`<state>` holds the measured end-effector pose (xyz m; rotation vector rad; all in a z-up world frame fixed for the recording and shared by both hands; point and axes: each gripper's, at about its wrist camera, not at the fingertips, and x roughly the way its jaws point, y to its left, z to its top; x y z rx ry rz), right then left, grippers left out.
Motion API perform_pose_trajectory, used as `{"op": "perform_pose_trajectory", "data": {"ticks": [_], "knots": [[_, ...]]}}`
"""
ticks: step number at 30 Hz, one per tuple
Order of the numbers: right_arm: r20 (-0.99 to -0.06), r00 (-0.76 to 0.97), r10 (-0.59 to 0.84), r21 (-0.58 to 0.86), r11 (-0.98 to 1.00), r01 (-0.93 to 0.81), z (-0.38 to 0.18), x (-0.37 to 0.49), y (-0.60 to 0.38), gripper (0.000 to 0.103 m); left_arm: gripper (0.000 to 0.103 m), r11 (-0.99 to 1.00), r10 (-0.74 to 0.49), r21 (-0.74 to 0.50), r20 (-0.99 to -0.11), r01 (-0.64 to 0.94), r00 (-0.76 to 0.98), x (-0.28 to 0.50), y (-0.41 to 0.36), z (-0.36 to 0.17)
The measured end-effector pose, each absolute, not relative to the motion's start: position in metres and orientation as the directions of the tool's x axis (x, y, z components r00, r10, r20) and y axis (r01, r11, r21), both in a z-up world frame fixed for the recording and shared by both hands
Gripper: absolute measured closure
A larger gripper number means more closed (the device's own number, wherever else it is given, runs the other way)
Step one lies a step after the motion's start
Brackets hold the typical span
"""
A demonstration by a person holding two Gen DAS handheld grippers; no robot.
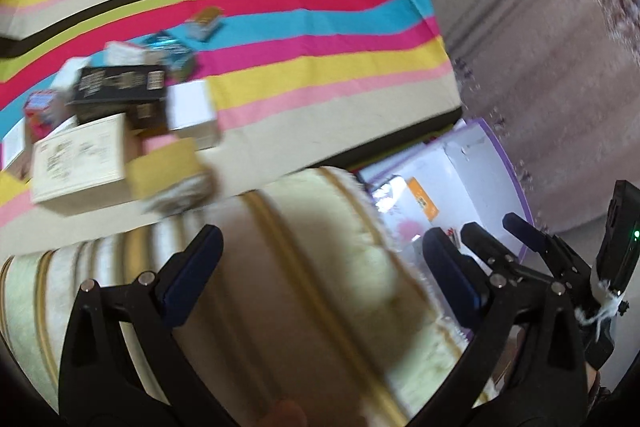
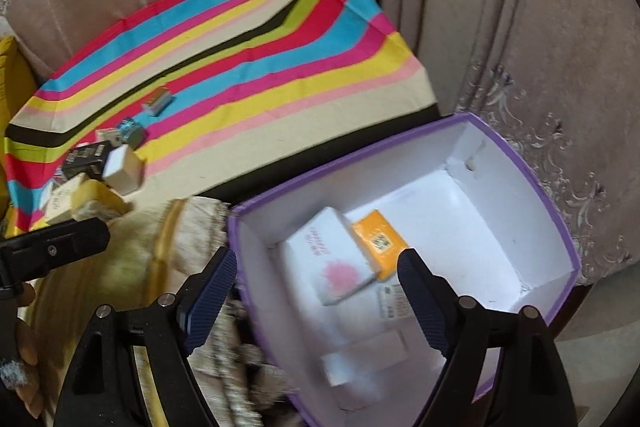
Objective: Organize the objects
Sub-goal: 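Carry both boxes into the purple-rimmed box and open both tools, then grasp the small white text box with the left tool while the right tool approaches the sponge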
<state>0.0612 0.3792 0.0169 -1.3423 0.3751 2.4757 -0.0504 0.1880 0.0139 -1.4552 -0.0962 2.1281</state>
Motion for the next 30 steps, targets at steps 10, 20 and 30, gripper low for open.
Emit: {"op": "perform_pose_trajectory", "data": {"ticks": [10,20,30], "knots": [[-0.852,-0.523,0.009,0.104,-0.977,-0.186,0.024,0.020,0.310,0.019,0.002,-0.906,0.420,-0.352,-0.821,-0.237,-0.387,-0.050,0.082,0.019],[-0.868,-0.494,-0.048,0.052,-0.999,0.006,0.022,-0.019,0.239,0.019,0.002,-0.944,0.327,-0.306,-0.840,-0.120,-0.433,-0.057,0.005,0.013],[-0.887,-0.456,-0.063,0.023,-0.995,0.094,0.010,-0.058,0.202,0.019,0.002,-0.976,0.212,-0.209,-0.870,-0.057,-0.445,-0.099,-0.043,0.006]]}}
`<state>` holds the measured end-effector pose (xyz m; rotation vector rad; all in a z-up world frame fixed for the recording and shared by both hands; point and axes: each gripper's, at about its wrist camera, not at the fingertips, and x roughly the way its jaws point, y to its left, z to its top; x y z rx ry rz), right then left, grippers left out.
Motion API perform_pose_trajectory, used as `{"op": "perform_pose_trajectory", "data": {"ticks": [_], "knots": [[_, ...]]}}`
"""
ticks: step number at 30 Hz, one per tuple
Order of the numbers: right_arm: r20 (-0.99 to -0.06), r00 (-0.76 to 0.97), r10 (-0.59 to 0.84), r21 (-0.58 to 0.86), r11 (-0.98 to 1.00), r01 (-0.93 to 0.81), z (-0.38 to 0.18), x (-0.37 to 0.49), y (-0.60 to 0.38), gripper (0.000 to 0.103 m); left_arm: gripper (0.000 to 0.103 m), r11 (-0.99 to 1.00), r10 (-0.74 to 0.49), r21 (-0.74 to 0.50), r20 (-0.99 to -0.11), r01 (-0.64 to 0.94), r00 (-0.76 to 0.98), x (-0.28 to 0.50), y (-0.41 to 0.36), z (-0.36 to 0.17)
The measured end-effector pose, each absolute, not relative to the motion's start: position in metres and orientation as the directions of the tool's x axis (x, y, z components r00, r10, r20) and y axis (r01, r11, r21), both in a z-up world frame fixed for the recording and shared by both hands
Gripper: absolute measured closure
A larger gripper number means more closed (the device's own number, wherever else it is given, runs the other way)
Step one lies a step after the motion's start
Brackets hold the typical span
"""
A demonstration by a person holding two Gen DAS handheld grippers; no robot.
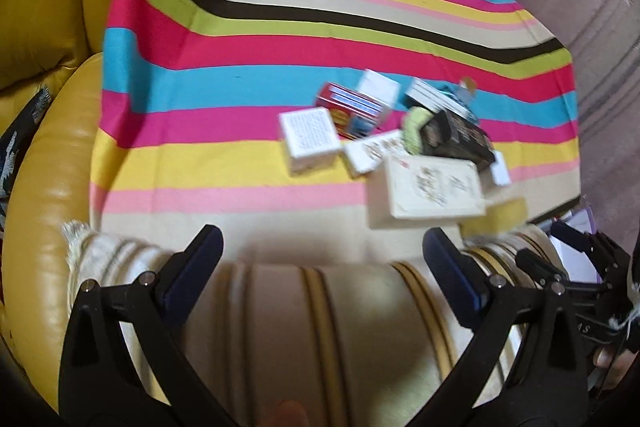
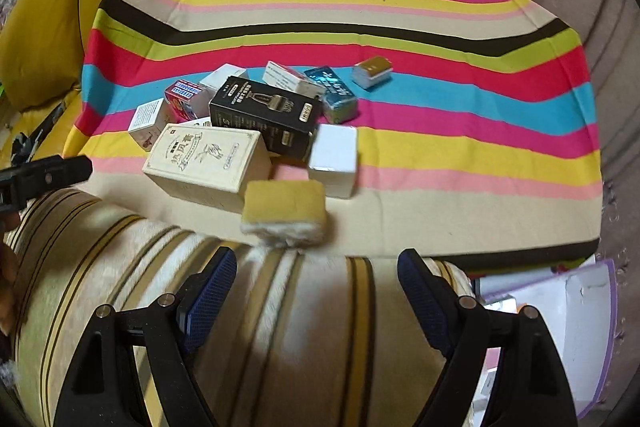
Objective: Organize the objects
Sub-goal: 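Grasp the small white text box with the left tool while the right tool approaches the sponge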
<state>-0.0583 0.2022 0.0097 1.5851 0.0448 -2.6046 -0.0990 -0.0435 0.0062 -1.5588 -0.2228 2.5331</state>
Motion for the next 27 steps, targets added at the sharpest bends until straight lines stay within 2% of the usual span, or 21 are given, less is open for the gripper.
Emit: {"op": "perform_pose_trajectory", "data": {"ticks": [4,8,12,15,17,19,20,21,27], "knots": [[-0.894,-0.444,-0.051,0.009,-0.995,0.096,0.005,-0.072,0.198,0.019,0.002,-0.959,0.262,-0.284,-0.883,-0.001,-0.388,-0.124,-0.054,-0.004],[-0.902,-0.431,-0.040,0.009,-0.997,0.074,-0.001,-0.085,0.200,0.019,0.002,-0.968,0.224,-0.251,-0.900,0.026,-0.373,-0.149,-0.048,-0.011],[-0.903,-0.427,-0.043,0.016,-0.998,0.065,-0.005,-0.095,0.201,0.019,0.011,-0.970,0.194,-0.231,-0.921,0.072,-0.337,-0.176,-0.047,-0.023],[-0.905,-0.425,-0.035,0.010,-0.998,0.063,-0.006,-0.099,0.201,0.019,0.012,-0.975,0.160,-0.199,-0.937,0.095,-0.311,-0.190,-0.046,-0.034],[-0.908,-0.416,-0.043,0.016,-0.998,0.069,-0.009,-0.101,0.200,0.019,0.018,-0.972,0.171,-0.210,-0.940,0.106,-0.297,-0.195,-0.046,-0.042],[-0.914,-0.404,-0.043,0.013,-0.997,0.077,-0.012,-0.104,0.198,0.019,0.036,-0.972,0.169,-0.207,-0.943,0.108,-0.286,-0.198,-0.044,-0.049],[-0.915,-0.401,-0.044,0.011,-0.996,0.083,-0.013,-0.104,0.196,0.019,0.042,-0.973,0.166,-0.203,-0.945,0.108,-0.282,-0.198,-0.043,-0.053],[-0.915,-0.401,-0.042,0.008,-0.996,0.088,-0.014,-0.105,0.195,0.019,0.053,-0.973,0.169,-0.206,-0.945,0.107,-0.280,-0.197,-0.043,-0.056],[-0.917,-0.398,-0.024,-0.009,-0.997,0.082,-0.017,-0.115,0.191,0.019,0.055,-0.971,0.180,-0.219,-0.935,0.098,-0.307,-0.190,-0.044,-0.056]]}}
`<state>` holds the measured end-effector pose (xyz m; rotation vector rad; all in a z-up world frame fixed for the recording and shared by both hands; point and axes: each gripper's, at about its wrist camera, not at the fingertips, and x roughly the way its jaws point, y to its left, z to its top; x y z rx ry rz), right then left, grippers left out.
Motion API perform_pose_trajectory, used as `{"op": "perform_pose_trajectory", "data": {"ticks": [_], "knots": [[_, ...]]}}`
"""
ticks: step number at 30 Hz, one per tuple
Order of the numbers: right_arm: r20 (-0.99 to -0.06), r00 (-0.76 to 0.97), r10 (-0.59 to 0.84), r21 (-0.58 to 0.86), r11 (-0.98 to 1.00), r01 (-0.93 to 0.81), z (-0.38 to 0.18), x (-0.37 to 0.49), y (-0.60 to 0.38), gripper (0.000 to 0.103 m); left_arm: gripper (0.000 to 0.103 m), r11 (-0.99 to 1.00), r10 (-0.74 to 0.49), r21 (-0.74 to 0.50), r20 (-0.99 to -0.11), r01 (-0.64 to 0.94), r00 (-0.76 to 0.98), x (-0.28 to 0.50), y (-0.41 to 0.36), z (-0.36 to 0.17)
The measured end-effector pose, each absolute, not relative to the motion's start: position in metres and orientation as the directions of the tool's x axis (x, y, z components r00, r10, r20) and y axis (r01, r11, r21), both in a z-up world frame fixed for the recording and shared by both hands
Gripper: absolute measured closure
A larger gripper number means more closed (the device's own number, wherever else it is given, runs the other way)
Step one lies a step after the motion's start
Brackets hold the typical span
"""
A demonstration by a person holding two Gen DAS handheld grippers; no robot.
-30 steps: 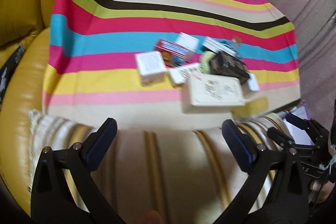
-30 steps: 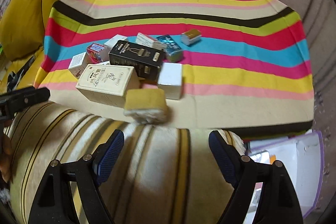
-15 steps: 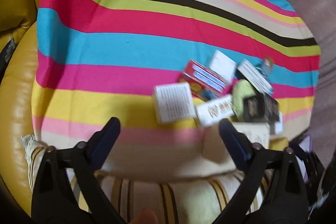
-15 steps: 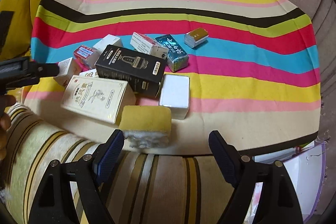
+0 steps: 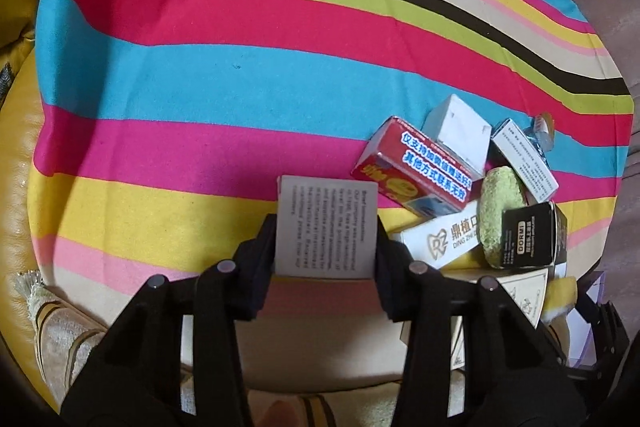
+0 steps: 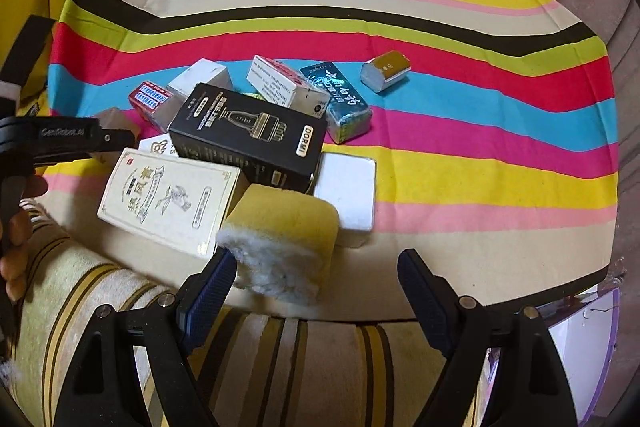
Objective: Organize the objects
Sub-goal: 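Grasp the small white text box with the left tool while the right tool approaches the sponge, then grasp the yellow sponge with the right tool while the left tool carries its box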
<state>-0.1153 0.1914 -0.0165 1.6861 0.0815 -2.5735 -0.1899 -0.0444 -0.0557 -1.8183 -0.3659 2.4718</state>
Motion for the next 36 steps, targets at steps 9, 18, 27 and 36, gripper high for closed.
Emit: {"op": "perform_pose_trajectory", "data": {"ticks": [9,18,27,36], "knots": [[-0.916,-0.401,-0.010,-0.023,-0.997,0.076,-0.020,-0.127,0.183,0.019,0.056,-0.973,0.171,-0.215,-0.919,0.087,-0.355,-0.175,-0.044,-0.051],[-0.915,-0.400,-0.040,0.014,-0.998,0.068,-0.023,-0.118,0.190,0.063,0.056,-0.978,0.141,-0.190,-0.901,0.082,-0.411,-0.155,-0.043,-0.035],[-0.889,-0.445,-0.108,0.071,-0.992,0.100,-0.011,-0.100,0.191,0.073,0.056,-0.978,0.133,-0.191,-0.883,0.087,-0.449,-0.141,-0.030,-0.021],[-0.855,-0.501,-0.134,0.121,-0.991,0.059,0.009,-0.080,0.212,0.073,0.056,-0.980,0.152,-0.195,-0.867,0.041,-0.475,-0.118,-0.004,-0.003]]}}
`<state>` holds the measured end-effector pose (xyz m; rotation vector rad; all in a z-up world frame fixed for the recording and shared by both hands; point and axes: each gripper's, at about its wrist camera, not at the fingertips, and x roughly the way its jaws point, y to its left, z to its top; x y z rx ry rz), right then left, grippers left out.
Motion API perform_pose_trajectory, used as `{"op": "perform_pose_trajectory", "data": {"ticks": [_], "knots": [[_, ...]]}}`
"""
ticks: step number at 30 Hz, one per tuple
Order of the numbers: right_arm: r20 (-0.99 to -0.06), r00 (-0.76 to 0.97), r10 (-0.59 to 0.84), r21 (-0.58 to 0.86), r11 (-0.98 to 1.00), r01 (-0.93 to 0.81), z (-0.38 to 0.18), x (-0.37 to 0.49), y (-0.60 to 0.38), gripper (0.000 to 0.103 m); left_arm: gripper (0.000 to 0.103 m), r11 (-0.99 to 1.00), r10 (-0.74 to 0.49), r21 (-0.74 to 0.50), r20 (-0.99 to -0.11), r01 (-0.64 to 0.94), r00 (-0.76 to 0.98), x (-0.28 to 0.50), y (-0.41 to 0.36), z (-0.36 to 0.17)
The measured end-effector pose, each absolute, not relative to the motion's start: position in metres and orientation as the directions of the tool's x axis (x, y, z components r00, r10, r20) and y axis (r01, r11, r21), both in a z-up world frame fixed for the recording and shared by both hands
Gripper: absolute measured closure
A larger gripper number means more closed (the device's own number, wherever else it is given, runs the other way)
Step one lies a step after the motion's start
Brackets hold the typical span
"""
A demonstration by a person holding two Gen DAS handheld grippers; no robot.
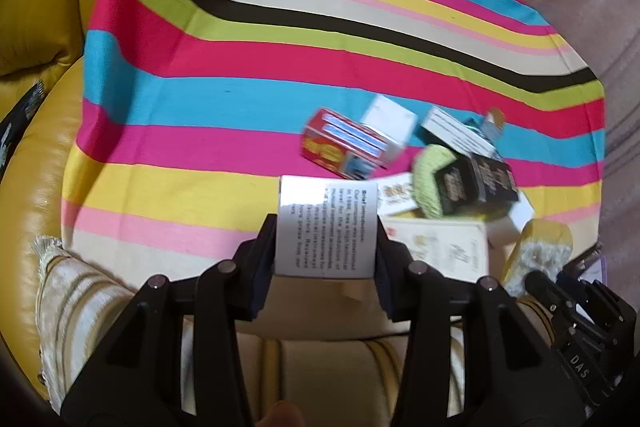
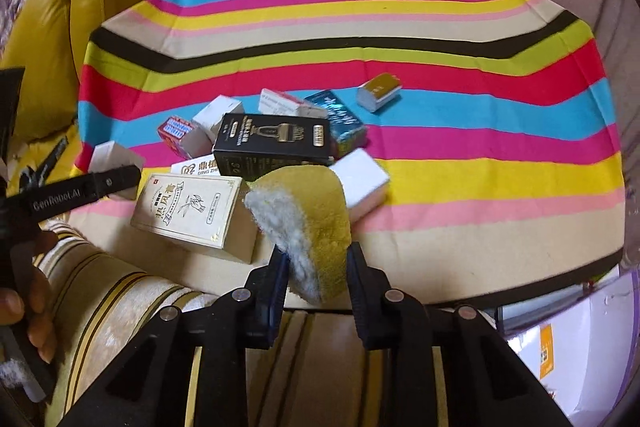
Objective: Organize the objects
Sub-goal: 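Grasp the yellow sponge with the right tool while the left tool carries its box, then lower the sponge and white box into the purple-rimmed box and open both tools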
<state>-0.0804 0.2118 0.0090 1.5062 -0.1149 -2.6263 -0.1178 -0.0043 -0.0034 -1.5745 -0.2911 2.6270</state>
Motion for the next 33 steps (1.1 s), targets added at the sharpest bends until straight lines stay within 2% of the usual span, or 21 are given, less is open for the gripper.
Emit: {"op": "perform_pose_trajectory", "data": {"ticks": [20,33], "knots": [[-0.811,-0.585,-0.029,0.131,-0.982,-0.134,0.037,-0.007,0.312,0.073,0.056,-0.964,0.249,-0.164,-0.834,-0.210,-0.492,-0.088,0.119,0.028],[-0.796,-0.594,0.119,0.096,-0.944,-0.317,0.043,0.043,0.388,0.073,0.056,-0.872,0.359,-0.165,-0.855,-0.460,-0.375,-0.063,0.247,0.027]]}}
